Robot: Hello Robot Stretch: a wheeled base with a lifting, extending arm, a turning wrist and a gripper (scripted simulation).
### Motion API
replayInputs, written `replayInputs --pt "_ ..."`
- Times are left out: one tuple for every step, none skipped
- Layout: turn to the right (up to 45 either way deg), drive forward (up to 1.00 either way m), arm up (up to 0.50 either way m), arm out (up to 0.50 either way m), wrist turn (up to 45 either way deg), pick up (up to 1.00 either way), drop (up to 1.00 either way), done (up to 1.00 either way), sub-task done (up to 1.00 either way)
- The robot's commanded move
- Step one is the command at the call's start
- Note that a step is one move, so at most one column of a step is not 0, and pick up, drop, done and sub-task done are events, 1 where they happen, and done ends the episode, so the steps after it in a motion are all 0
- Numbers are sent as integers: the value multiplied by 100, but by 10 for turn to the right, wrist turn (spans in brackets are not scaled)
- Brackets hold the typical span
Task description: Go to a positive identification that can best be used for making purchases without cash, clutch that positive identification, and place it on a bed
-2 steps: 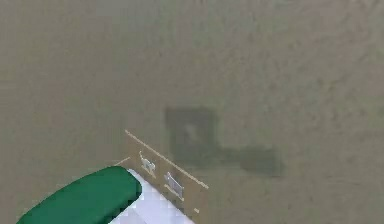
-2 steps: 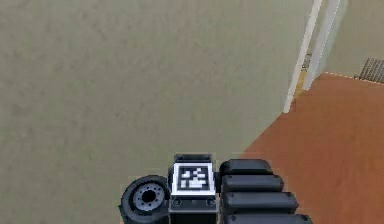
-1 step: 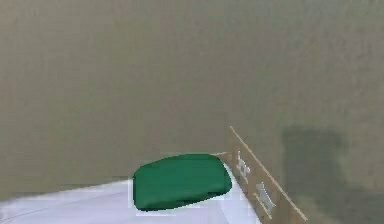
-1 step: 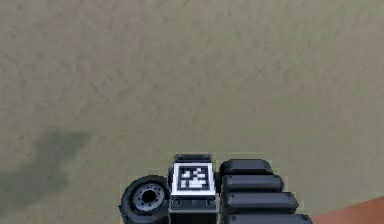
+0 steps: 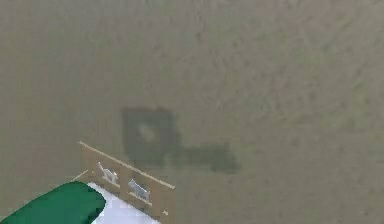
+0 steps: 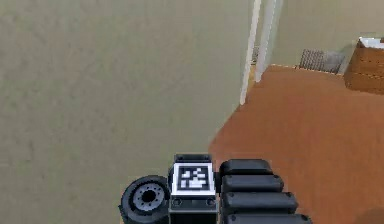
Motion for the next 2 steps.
replayInputs --pt "450 0 0 0 0 0 0 0 0" --pt "450 0 0 0 0 0 0 0 0"
